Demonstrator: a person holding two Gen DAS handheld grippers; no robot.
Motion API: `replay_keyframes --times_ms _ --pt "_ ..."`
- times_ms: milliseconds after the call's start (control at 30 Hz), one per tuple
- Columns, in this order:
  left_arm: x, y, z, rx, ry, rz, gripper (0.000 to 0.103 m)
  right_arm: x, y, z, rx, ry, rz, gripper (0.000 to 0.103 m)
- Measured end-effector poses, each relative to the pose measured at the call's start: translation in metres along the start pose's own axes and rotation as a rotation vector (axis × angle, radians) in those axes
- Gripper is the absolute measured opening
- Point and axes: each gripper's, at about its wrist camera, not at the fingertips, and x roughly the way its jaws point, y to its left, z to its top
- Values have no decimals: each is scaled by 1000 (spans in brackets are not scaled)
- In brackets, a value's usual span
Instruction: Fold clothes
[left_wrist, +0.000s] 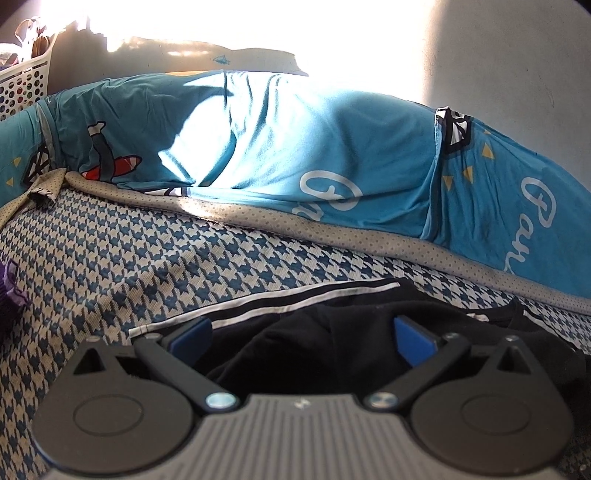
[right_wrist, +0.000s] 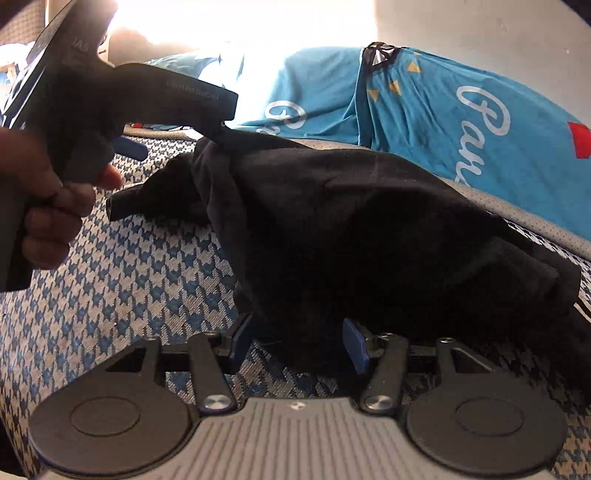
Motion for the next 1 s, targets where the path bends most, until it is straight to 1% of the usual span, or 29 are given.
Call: replay_keyframes --times_ms 33,100,167,200,267,300,333,367,400,467,533,700,833,1000 --pt "0 0 0 2 1 -2 103 2 3 -1 -28 1 -13 64" --pt "1 -2 0 8 3 -5 103 7 7 -3 -80 1 -42 64" --pt "0 -2 1 17 2 -5 103 13 9 -3 -108 -7 -74 63" --pt "-1 -2 1 22 1 -5 103 17 9 -3 -107 -3 -84 60" --pt "-4 -2 2 28 -2 -10 103 21 5 1 -85 8 -89 29" --pt "-6 -1 2 32 -5 -15 103 21 3 3 -68 10 -91 24" --pt "-8 0 3 36 -9 -20 103 21 0 5 -52 10 -91 14" --pt "-11 1 3 46 -15 -20 103 19 -3 8 -38 6 -87 8" --pt "-15 1 3 62 -24 -16 103 16 -6 11 -16 1 -75 8" --pt "-23 1 2 96 -43 -6 103 6 -16 16 56 -12 -21 7" --pt "-33 3 -1 124 -55 -12 103 -4 -26 21 128 -29 34 7" --pt "-62 11 -21 169 -58 -60 103 -41 -43 28 319 -141 189 6" --pt "-89 19 -50 205 -55 -88 103 -74 -50 32 424 -238 274 6" --pt "-109 21 -94 182 -16 -148 103 -102 -53 35 496 -319 344 6"
